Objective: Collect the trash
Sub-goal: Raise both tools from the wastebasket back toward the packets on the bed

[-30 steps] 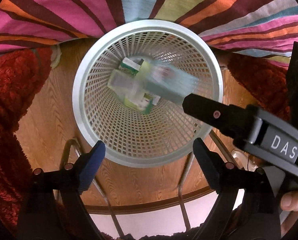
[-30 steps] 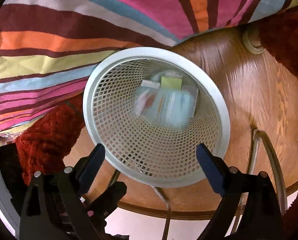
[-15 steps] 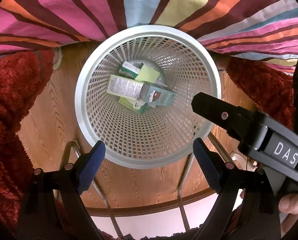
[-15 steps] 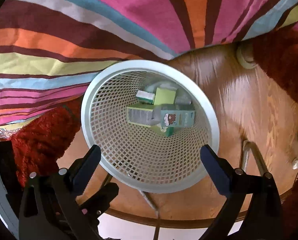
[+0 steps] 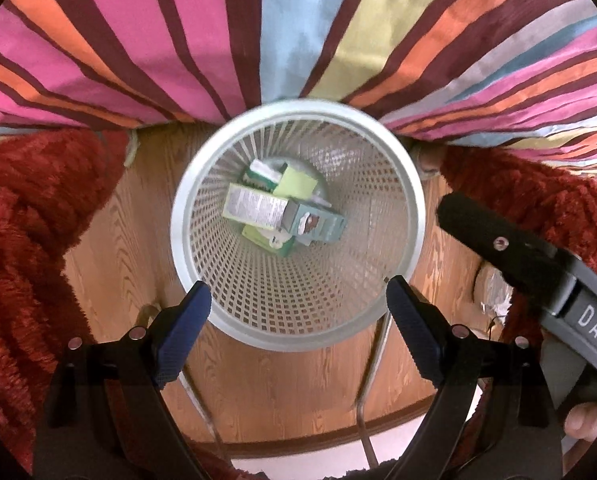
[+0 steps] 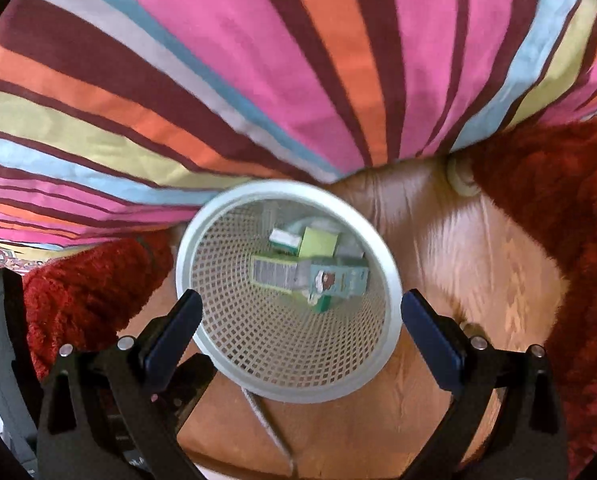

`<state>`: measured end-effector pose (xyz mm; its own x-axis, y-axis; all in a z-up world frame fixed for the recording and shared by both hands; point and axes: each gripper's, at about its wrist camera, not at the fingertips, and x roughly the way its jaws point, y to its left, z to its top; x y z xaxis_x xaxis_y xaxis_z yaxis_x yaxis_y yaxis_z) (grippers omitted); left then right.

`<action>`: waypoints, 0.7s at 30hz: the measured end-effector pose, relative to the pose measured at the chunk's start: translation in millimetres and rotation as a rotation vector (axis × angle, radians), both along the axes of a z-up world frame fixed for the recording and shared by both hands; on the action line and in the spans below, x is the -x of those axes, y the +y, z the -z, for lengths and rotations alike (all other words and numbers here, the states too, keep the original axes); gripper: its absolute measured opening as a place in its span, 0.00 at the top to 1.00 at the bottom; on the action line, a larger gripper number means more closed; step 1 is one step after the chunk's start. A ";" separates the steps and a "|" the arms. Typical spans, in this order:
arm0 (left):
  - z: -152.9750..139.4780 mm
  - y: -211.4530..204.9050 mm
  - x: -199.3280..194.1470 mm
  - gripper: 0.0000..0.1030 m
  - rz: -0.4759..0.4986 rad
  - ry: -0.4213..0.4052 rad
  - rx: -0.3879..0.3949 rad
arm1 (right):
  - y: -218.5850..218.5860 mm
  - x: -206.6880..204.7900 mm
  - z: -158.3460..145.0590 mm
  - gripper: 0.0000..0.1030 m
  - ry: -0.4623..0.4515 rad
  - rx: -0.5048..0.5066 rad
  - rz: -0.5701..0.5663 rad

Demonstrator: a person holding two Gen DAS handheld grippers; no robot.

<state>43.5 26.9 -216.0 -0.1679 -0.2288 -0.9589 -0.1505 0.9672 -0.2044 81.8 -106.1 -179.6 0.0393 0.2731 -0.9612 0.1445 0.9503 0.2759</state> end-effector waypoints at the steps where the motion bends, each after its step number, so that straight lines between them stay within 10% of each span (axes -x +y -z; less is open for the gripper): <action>1: -4.6 0.6 -0.3 0.11 -0.001 -0.019 -0.003 | -1.2 0.1 -4.9 0.08 -0.020 0.005 0.000; 21: -117.1 12.7 -4.0 0.11 -0.010 -0.518 -0.114 | -15.9 8.1 -105.5 0.07 -0.447 0.113 -0.029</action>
